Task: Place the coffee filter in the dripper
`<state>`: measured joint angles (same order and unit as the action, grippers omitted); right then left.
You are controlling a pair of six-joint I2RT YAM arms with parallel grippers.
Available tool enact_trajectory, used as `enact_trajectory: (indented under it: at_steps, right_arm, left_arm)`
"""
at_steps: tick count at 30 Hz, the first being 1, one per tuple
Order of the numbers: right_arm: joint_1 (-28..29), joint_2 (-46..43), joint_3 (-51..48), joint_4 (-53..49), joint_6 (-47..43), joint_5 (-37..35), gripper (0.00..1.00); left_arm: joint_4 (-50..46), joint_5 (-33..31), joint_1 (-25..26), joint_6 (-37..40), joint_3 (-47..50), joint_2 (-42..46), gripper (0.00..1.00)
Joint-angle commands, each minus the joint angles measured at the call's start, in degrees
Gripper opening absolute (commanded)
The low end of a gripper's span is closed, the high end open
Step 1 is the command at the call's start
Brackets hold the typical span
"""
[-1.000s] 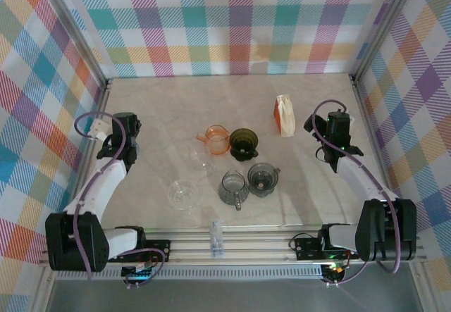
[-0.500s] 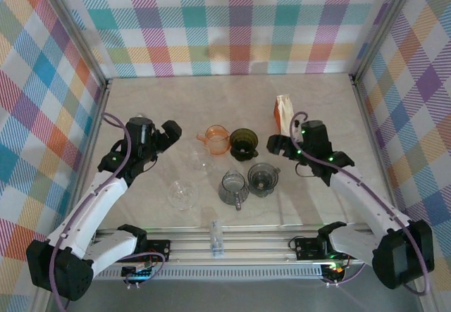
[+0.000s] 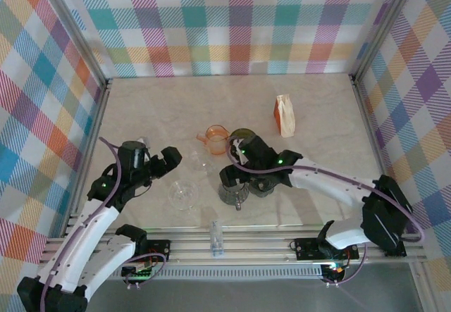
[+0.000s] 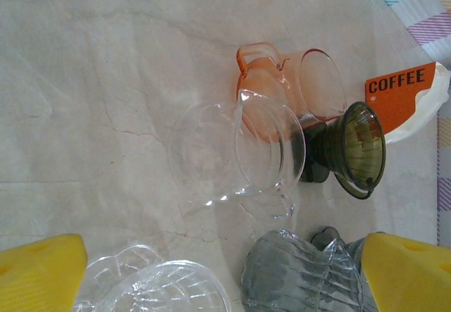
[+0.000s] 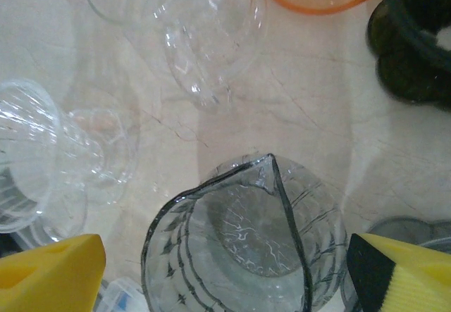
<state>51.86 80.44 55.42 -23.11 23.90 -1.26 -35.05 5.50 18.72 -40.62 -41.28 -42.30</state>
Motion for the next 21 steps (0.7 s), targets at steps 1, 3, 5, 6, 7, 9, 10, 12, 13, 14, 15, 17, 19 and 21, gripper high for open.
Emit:
enact_trajectory:
  at_steps: [1, 3, 5, 6, 7, 9, 10, 12, 13, 14, 15, 17, 19, 21]
  right_arm:
    - [1.0, 1.2, 2.1, -2.0, 0.0, -3.4, 0.89]
    - [1.5, 2.0, 2.2, -2.3, 0.4, -3.7, 0.89]
    - [1.8, 2.8, 2.4, -2.8, 0.8, -3.0, 0.87]
    - [2.0, 3.1, 2.4, -2.8, 1.0, -2.3, 0.86]
    - [2.5, 3.1, 2.3, -2.5, 1.3, -1.5, 0.85]
    - [3.6, 3.0, 1.9, -1.5, 1.9, -0.3, 0.84]
    - [4.2, 2.9, 1.9, -1.1, 2.2, 0.0, 0.84]
    - [5.1, 3.0, 2.0, -0.2, 2.9, 0.8, 0.83]
    - [5.5, 3.1, 2.1, 0.3, 3.3, 1.3, 0.82]
    - [5.8, 3.4, 2.1, 1.1, 3.7, 2.1, 0.81]
    - [6.1, 3.6, 2.1, 1.7, 4.1, 2.7, 0.8]
    - [6.7, 4.4, 2.5, 2.2, 4.6, 3.4, 0.79]
    - [7.2, 4.7, 2.8, 2.3, 5.0, 2.3, 0.79]
    - [7.2, 3.9, 2.6, 1.7, 5.9, -0.5, 0.79]
  left_arm:
    - [-1.6, 0.0, 0.4, 0.9, 0.8, 1.3, 1.0]
    - [-1.5, 0.1, 0.4, 1.0, 1.1, 1.0, 1.0]
    - [-1.0, 0.6, 0.4, 1.0, 1.4, 0.5, 1.0]
    - [-0.9, 0.7, 0.4, 0.9, 1.5, 0.3, 1.0]
    - [-0.7, 0.9, 0.4, 0.9, 1.6, 0.1, 1.0]
    - [-0.5, 1.2, 0.4, 0.7, 1.7, 0.1, 1.0]
    - [-0.4, 1.2, 0.4, 0.7, 1.8, 0.1, 1.0]
    - [-0.3, 1.3, 0.4, 0.5, 1.9, 0.2, 1.0]
    - [-0.3, 1.5, 0.4, 0.5, 1.9, 0.2, 1.0]
    - [-0.2, 1.6, 0.4, 0.3, 1.9, 0.3, 1.0]
    - [-0.1, 1.8, 0.4, 0.2, 2.0, 0.3, 1.0]
    - [0.1, 2.3, 0.4, -0.2, 2.2, 0.4, 1.0]
    - [0.1, 2.3, 0.4, -0.6, 2.4, 0.4, 1.0]
    - [-0.1, 2.3, 0.4, -0.9, 2.5, 0.4, 1.0]
